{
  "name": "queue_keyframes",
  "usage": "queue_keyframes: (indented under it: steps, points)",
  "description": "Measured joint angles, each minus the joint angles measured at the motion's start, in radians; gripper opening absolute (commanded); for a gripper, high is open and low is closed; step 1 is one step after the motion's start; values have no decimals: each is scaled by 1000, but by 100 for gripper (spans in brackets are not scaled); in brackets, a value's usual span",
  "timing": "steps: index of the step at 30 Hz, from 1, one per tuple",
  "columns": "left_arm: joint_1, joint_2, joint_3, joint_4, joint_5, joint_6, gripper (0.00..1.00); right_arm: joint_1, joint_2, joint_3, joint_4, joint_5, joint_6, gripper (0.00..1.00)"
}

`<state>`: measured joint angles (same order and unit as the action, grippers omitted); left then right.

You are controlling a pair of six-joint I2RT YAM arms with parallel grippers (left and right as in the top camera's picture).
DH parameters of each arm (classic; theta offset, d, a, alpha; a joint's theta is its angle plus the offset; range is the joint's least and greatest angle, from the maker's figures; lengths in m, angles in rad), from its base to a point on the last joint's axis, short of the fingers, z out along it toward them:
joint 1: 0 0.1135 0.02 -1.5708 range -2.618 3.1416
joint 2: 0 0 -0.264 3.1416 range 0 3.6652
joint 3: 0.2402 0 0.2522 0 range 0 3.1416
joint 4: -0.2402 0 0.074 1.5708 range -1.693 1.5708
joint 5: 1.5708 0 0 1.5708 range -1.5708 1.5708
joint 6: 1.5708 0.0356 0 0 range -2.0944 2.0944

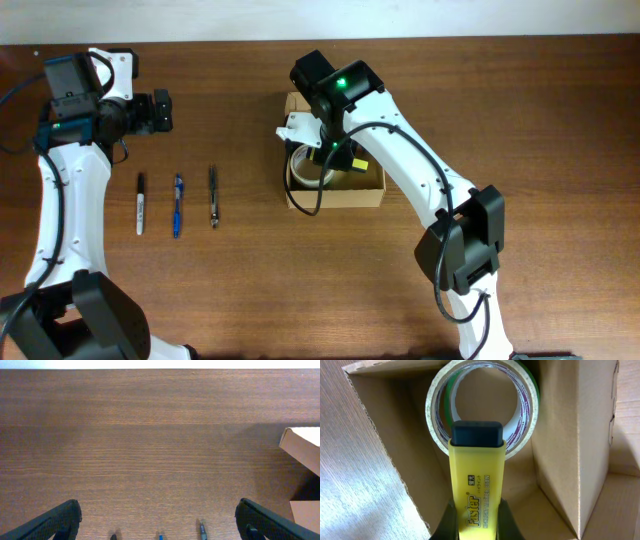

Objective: Pack container
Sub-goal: 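Carry the yellow highlighter into the box and release it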

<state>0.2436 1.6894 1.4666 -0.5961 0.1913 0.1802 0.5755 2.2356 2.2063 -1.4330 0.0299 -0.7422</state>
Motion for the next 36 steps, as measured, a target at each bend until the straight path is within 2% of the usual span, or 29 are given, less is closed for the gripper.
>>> queue_keyframes:
  steps: [9,36]
  points:
    - [0,0,0,0,0,0,100,-7,-2,-132,43,0,-23,4]
    - [0,0,0,0,0,0,99,1,-2,-137,50,-46,-48,4]
